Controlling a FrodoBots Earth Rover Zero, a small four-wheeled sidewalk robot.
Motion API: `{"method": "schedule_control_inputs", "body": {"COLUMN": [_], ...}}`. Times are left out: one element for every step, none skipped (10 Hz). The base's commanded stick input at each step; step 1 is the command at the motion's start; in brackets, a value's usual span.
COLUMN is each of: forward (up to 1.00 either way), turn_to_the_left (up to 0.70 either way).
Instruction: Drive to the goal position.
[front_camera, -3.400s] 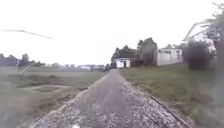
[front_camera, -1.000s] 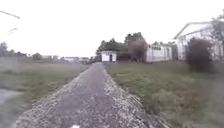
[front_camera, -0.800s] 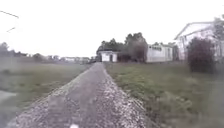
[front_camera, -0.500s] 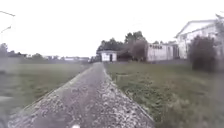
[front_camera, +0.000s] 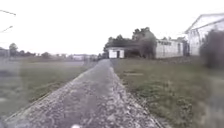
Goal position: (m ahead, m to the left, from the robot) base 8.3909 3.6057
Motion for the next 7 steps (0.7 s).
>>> {"method": "schedule_control_inputs", "body": {"forward": [1.0,1.0,1.0,1.0,1.0,1.0,1.0], "turn_to_the_left": [0.0,0.0,0.0,0.0,0.0,0.0,0.01]}}
